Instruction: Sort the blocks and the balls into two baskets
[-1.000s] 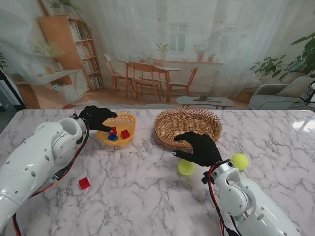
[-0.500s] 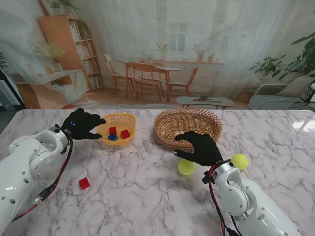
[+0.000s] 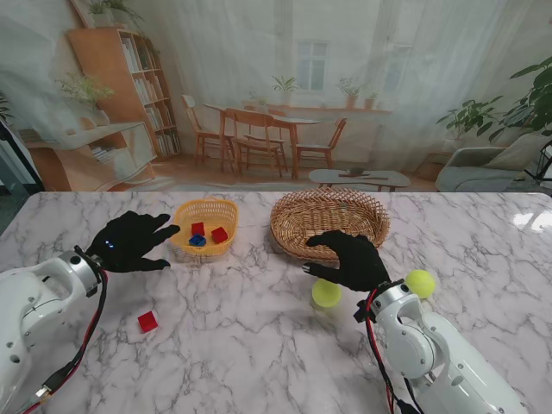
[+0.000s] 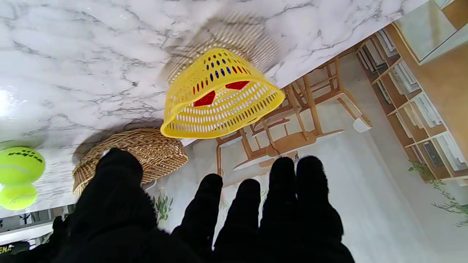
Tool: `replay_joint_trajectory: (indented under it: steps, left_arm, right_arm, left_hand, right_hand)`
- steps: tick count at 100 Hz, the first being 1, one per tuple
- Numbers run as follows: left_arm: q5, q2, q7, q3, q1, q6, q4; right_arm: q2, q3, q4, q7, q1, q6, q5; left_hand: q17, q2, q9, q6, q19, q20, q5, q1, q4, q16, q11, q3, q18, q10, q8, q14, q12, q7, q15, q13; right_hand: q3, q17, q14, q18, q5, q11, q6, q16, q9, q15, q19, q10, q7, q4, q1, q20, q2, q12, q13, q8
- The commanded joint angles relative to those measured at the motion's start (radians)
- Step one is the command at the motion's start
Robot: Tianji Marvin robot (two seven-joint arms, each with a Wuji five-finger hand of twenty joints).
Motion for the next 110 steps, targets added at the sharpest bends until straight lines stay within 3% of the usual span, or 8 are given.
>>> replay_joint_trajectory:
  steps: [1,14,34,54,65,86,110]
  left_arm:
    - [0.0,0.003,-0.026,-0.004,0.029,0.0,-0.01]
    - [0.013,0.004,0.001,-0.024,0.064,-0.005,-0.014]
    - [0.023,0.005,0.001,-0.04,0.111,-0.008,-0.023]
    - [0.035,0.003,0.01,-0.052,0.166,0.008,-0.039]
    - [0.041,0.004,0.007,-0.053,0.19,0.014,-0.041]
    - [0.038,0.004,-0.018,-0.037,0.195,0.059,-0.01]
    - [0.032,0.006,-0.077,-0.007,0.194,0.084,0.006]
  right_arm:
    - [-0.001,-0.001,0.002,0.0,-0.002,0.001,-0.001]
    - [-0.001,-0.003,0.003,0.0,0.0,0.002,0.0]
    - [-0.001,-0.006,0.007,-0.002,0.003,0.001,-0.001]
    - [-0.001,-0.007,0.006,0.0,0.002,0.005,0.0]
    - [-0.001,-0.005,0.005,-0.002,0.001,0.004,-0.002]
    - [-0.002,-0.006,0.005,-0.002,0.002,0.006,-0.001]
    - [-0.001,-0.006,0.006,-0.001,0.002,0.006,-0.003]
  left_hand:
    - [0.034,-0.005,0.056,0.031,0.051,-0.012,0.047,0.026,-0.024,0.026,0.044,-0.011,-0.035,0.005,0.016,0.007,0.035,0.028,0.044,0.048]
    - [0.079,-0.043,0.132,0.029,0.115,0.01,0.109,0.049,-0.022,0.081,0.11,-0.007,-0.033,-0.013,0.04,0.003,0.093,0.066,0.09,0.113]
    - [0.104,-0.04,0.165,0.023,0.156,0.038,0.134,0.05,-0.023,0.163,0.178,-0.006,-0.025,-0.031,0.079,0.0,0.161,0.106,0.134,0.147]
    - [0.105,-0.039,0.165,0.02,0.166,0.049,0.12,0.053,-0.023,0.189,0.193,-0.006,-0.015,-0.032,0.075,0.027,0.179,0.092,0.142,0.142]
    - [0.102,-0.045,0.152,0.021,0.165,0.052,0.109,0.053,-0.023,0.193,0.186,-0.007,-0.014,-0.029,0.068,0.004,0.18,0.08,0.138,0.14]
    - [0.087,-0.057,0.138,0.029,0.148,0.052,0.099,0.034,-0.024,0.181,0.171,-0.011,-0.004,-0.021,0.061,0.011,0.175,0.068,0.109,0.127]
    - [0.035,-0.085,0.053,0.073,0.105,0.047,0.005,-0.026,-0.027,0.154,0.131,-0.016,0.003,-0.004,0.039,0.021,0.157,0.014,0.066,0.06]
  right_hand:
    - [-0.005,-0.008,-0.002,0.005,0.027,-0.01,-0.031,0.01,0.009,0.018,0.002,0.004,0.006,0.025,0.003,0.01,0.04,0.008,0.013,0.022]
    - [-0.006,-0.008,-0.002,0.006,0.027,-0.009,-0.031,0.01,0.01,0.018,0.002,0.005,0.006,0.025,0.003,0.01,0.039,0.008,0.013,0.022]
    - [-0.006,-0.008,-0.002,0.006,0.029,-0.008,-0.029,0.01,0.01,0.019,0.003,0.003,0.007,0.025,0.002,0.01,0.041,0.008,0.014,0.022]
    - [-0.006,-0.008,-0.001,0.005,0.029,-0.008,-0.03,0.01,0.01,0.02,0.003,0.005,0.006,0.025,0.003,0.01,0.041,0.008,0.014,0.022]
    - [-0.007,-0.009,-0.002,0.005,0.028,-0.009,-0.03,0.01,0.01,0.019,0.002,0.005,0.006,0.025,0.002,0.01,0.042,0.008,0.013,0.022]
    - [-0.007,-0.009,-0.002,0.005,0.028,-0.008,-0.03,0.01,0.009,0.019,0.002,0.005,0.006,0.025,0.003,0.009,0.042,0.008,0.013,0.021]
    - [-0.007,-0.008,-0.002,0.005,0.027,-0.009,-0.029,0.01,0.009,0.019,0.002,0.005,0.005,0.025,0.003,0.009,0.043,0.008,0.014,0.021]
